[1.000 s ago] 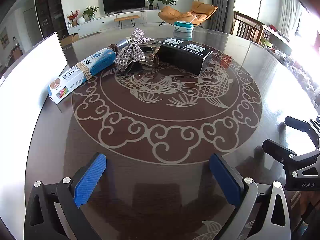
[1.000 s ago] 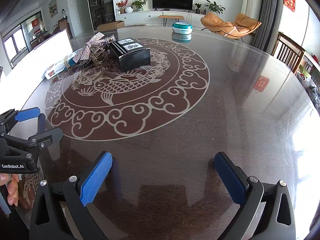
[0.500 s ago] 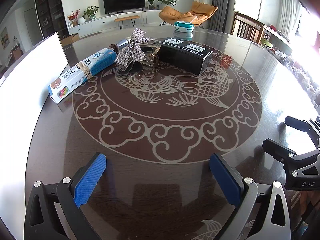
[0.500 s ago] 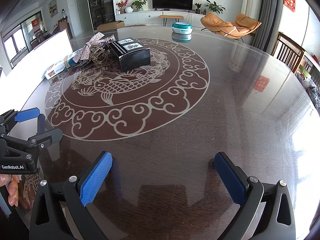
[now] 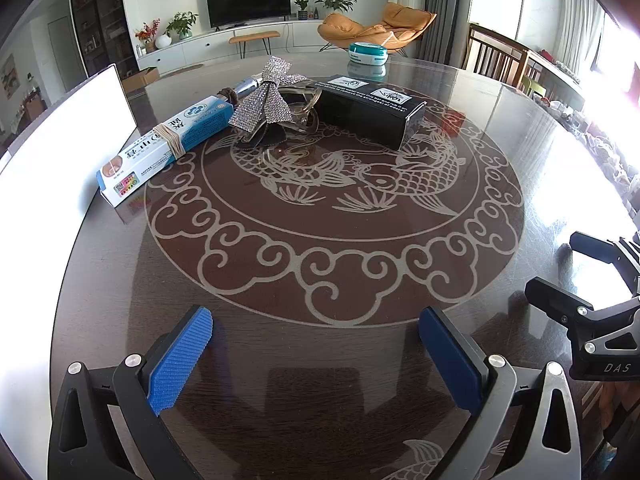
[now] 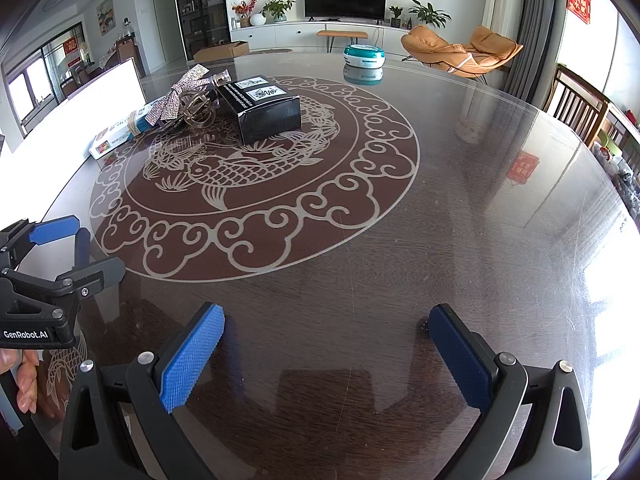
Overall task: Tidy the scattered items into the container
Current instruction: 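Return both open tools over the remaining table items, then lower the left tool onto the silver rhinestone bow and close on it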
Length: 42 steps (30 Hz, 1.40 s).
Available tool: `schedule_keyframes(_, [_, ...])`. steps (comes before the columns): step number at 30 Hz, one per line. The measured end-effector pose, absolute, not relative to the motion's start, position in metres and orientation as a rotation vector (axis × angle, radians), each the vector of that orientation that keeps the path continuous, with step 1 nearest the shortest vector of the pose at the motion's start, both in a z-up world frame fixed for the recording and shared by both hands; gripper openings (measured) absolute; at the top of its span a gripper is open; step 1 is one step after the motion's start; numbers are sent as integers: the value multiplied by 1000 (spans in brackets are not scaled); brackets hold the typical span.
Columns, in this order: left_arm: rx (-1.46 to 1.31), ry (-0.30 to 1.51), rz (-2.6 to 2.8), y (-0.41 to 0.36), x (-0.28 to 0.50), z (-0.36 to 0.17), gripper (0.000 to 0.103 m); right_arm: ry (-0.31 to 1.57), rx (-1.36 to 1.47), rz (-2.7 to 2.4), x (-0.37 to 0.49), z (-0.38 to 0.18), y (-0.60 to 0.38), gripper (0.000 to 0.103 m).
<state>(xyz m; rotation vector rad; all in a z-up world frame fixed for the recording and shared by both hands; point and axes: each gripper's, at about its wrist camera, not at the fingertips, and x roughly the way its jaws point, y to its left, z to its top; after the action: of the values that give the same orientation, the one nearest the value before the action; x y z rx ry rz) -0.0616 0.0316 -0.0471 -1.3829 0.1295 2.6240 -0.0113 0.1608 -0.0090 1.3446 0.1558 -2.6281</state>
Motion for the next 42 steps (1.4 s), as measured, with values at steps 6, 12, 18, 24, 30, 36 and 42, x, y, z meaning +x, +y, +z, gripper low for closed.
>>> schedule_keyframes(6, [-1386,144,2601,31,-66,-47,103,156,1345,-2628,-11,-9,161,102])
schedule_keyframes(12, [-1396,164,2570,28,-79,-46,103,156,1345,-2627,-11,-9,161,103])
schedule_keyframes(18, [-1390,163,2578,21,-120,-46,103,157,1344,-2626,-11,-9,161,103])
schedule_keyframes(24, [-1395,151,2593,19,-174,-46,103,157,1344,-2625,-11,-9,161,103])
schedule_keyframes(30, [-1377,175,2566,21,-205,-46,103,158,1343,-2624,-11,-9,161,103])
schedule_keyframes(36, [-1349,218,2509,23,-219,-45,103,158,1342,-2622,-11,-9,161,103])
schedule_keyframes(42, [-1332,240,2478,25,-227,-44,103,159,1341,-2621,-11,-9,161,103])
